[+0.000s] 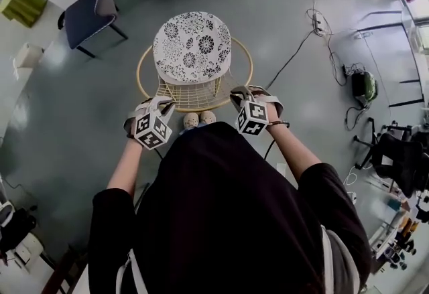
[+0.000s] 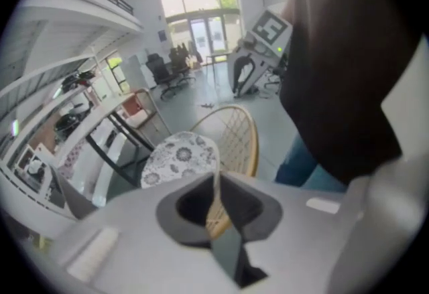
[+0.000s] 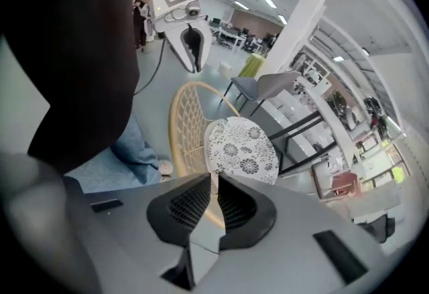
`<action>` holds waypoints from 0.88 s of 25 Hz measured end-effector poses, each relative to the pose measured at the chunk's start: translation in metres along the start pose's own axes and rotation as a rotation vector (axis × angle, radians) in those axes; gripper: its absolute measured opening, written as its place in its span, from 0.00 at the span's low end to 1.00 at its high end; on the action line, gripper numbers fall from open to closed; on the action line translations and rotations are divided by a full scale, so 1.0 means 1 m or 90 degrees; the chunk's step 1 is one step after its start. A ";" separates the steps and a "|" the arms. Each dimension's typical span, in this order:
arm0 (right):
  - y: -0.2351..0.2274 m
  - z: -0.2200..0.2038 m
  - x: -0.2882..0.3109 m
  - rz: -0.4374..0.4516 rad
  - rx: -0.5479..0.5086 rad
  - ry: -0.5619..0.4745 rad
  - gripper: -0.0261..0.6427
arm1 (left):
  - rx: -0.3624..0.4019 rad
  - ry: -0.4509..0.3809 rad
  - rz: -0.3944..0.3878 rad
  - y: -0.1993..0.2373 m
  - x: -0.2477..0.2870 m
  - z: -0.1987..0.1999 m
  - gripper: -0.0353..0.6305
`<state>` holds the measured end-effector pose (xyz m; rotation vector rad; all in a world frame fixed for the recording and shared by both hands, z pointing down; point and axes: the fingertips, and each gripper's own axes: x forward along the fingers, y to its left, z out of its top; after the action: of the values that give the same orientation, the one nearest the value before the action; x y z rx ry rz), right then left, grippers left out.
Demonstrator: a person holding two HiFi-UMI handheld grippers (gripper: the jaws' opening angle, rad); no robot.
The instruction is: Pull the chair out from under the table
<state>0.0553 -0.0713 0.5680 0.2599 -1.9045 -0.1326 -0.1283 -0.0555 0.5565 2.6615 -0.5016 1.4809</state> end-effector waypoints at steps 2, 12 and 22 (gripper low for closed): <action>-0.025 0.011 -0.016 -0.046 0.035 -0.020 0.09 | -0.002 -0.019 0.041 0.019 -0.016 0.016 0.07; -0.138 0.103 -0.144 -0.283 0.223 -0.235 0.07 | -0.021 -0.182 0.271 0.105 -0.118 0.137 0.07; -0.175 0.151 -0.251 -0.442 0.376 -0.452 0.07 | -0.188 -0.421 0.405 0.138 -0.218 0.204 0.06</action>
<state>0.0150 -0.1853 0.2489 1.4290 -2.4358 -0.1297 -0.1099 -0.1726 0.2491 2.8020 -1.5744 0.4429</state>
